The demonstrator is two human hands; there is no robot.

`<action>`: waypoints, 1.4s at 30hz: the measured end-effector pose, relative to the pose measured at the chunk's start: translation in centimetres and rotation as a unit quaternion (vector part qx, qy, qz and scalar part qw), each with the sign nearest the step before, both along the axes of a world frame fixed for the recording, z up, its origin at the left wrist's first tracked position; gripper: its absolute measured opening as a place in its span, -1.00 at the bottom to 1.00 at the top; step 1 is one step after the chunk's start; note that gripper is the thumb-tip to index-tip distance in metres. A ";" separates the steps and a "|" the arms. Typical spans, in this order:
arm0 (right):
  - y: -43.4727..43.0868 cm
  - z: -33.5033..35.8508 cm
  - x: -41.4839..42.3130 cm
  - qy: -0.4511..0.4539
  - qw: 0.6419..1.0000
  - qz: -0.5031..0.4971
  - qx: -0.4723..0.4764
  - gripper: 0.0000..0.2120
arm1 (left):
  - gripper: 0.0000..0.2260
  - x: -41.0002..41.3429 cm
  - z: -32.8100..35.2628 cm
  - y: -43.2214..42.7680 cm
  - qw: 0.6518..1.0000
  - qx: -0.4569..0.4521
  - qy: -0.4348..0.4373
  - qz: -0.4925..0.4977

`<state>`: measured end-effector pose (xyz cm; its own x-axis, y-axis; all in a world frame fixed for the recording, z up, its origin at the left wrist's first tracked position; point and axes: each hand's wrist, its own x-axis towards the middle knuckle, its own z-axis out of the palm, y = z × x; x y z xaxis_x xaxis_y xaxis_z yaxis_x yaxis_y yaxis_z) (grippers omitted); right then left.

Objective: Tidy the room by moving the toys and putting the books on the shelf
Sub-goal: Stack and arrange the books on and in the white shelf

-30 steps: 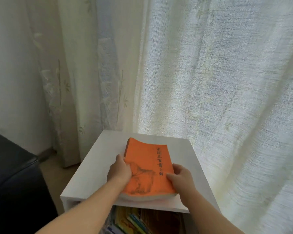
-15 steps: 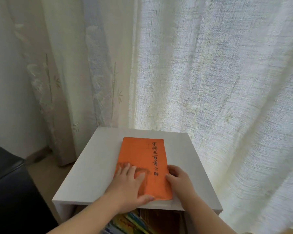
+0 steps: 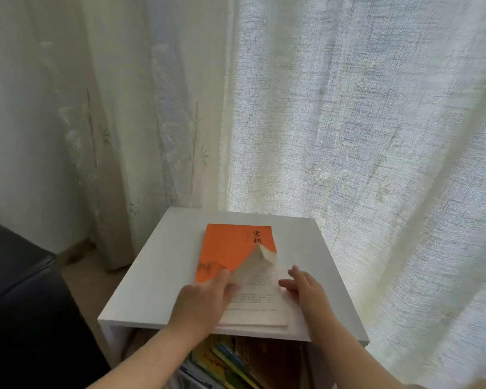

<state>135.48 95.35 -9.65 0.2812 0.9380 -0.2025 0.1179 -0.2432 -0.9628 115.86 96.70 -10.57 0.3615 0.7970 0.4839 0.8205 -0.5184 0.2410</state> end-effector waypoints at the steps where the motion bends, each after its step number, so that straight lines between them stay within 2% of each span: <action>1: 0.1 -0.1 0.1 -0.005 1.000 -0.004 -0.005 -0.77 | -0.77 -0.2 0.4 0.3 0.996 -0.039 -0.069 0.046; 2: 0.1 -0.2 0.2 -0.020 1.000 -0.006 -0.007 -0.77 | -0.83 -0.5 0.6 0.5 0.979 -0.104 -0.158 0.073; 4: 0.2 -0.5 0.0 -0.053 0.999 -0.004 -0.005 -0.78 | -0.84 -1.3 0.8 0.6 0.909 -0.216 -0.342 0.102; 7: 0.3 -0.6 -0.8 -0.083 0.996 -0.009 0.004 -0.83 | -0.77 -2.2 1.0 0.5 0.759 -0.294 -0.564 0.139; 9: 0.3 -0.7 -1.2 -0.105 0.994 -0.008 0.009 -0.82 | -0.76 -2.9 0.3 0.9 0.665 -0.331 -0.653 0.147; 13: 0.3 -1.1 -1.3 -0.133 0.991 -0.017 0.009 -0.75 | -0.82 -4.0 -1.0 1.9 0.546 -0.344 -0.753 0.127; 16: 0.3 -1.0 -1.2 -0.140 0.990 -0.018 0.001 -0.72 | -0.80 -4.4 -1.3 2.1 0.512 -0.351 -0.776 0.113; 22: 0.4 -1.1 -1.3 -0.151 0.988 -0.019 -0.001 -0.71 | -0.71 -4.7 -1.4 1.9 0.499 -0.360 -0.781 0.109; 24: 0.3 -1.1 -1.3 -0.150 0.989 -0.018 -0.001 -0.71 | -0.73 -4.7 -1.4 1.9 0.502 -0.359 -0.779 0.107; 28: 0.3 -1.1 -1.1 -0.139 0.990 -0.011 0.002 -0.72 | -0.82 -4.3 -0.9 1.4 0.532 -0.352 -0.762 0.109; 30: 0.2 -1.1 -1.1 -0.133 0.991 -0.012 0.004 -0.71 | -0.82 -4.0 -0.6 1.0 0.567 -0.348 -0.738 0.115; 31: 0.2 -1.1 -1.1 -0.131 0.991 -0.013 0.003 -0.71 | -0.80 -3.9 -0.4 0.8 0.598 -0.342 -0.715 0.117; 33: 0.3 -1.1 -1.1 -0.128 0.992 -0.020 0.000 -0.70 | -0.74 -3.7 -0.2 0.4 0.702 -0.335 -0.620 0.102; 35: 0.4 -1.1 -1.1 -0.119 0.992 -0.028 0.000 -0.70 | -0.62 -3.2 0.2 -0.3 0.822 -0.339 -0.455 0.046; 36: 0.4 -1.0 -1.1 -0.115 0.993 -0.033 0.001 -0.70 | -0.58 -2.6 0.2 -0.6 0.861 -0.340 -0.378 0.019; 39: 0.1 -0.9 -1.3 -0.111 0.993 -0.030 0.011 -0.69 | -0.65 -1.4 -0.8 -0.6 0.929 -0.287 -0.233 0.009; 42: -0.5 -0.8 -1.8 -0.142 0.990 0.002 0.009 -0.70 | -0.85 -0.8 -1.4 -0.3 0.960 -0.226 -0.156 0.048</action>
